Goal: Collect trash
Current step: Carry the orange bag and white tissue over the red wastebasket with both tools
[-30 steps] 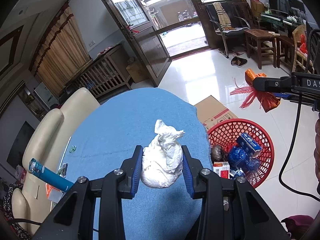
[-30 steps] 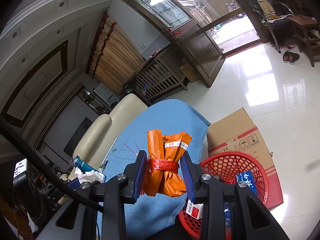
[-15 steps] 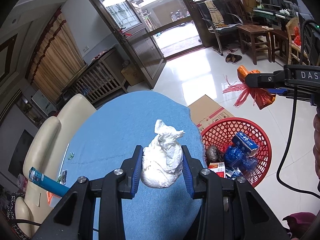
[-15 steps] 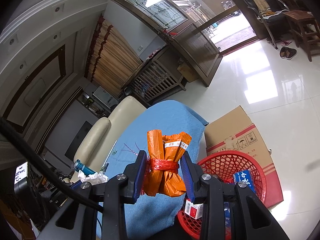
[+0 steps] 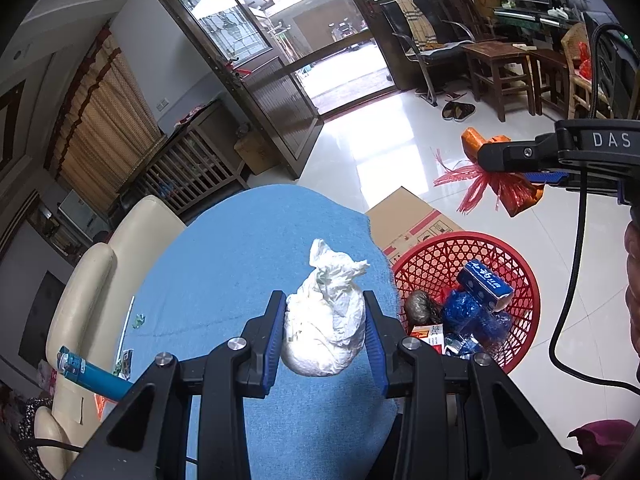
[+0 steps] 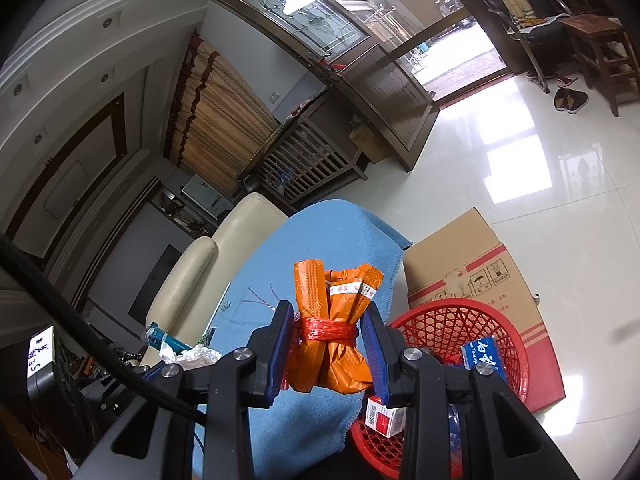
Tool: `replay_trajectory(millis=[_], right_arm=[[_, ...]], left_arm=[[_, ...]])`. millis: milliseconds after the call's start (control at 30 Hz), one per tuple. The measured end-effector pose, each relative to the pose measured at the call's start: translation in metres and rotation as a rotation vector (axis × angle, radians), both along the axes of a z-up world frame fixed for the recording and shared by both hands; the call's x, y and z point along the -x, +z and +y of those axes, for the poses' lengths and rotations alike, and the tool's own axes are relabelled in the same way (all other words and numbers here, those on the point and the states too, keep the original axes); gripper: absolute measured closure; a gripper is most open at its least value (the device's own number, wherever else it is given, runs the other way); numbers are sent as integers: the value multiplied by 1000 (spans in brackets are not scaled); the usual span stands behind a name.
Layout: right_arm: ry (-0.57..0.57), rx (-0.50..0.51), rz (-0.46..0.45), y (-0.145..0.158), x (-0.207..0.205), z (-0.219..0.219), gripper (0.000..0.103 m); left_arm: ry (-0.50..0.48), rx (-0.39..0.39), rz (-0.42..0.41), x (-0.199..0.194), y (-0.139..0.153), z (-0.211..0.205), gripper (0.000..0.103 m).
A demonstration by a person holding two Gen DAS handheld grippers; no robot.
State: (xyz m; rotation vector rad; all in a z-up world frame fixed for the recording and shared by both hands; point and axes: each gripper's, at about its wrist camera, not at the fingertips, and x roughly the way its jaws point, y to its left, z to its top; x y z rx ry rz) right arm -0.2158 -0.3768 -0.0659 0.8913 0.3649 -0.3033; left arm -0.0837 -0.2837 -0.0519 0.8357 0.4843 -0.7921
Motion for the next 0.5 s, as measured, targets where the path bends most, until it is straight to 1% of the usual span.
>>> replay_trajectory(millis=[500], right_arm=[[-16, -32, 7, -6, 4, -8, 66]], left_arm=[[-18, -34, 0, 0, -9, -15, 63]])
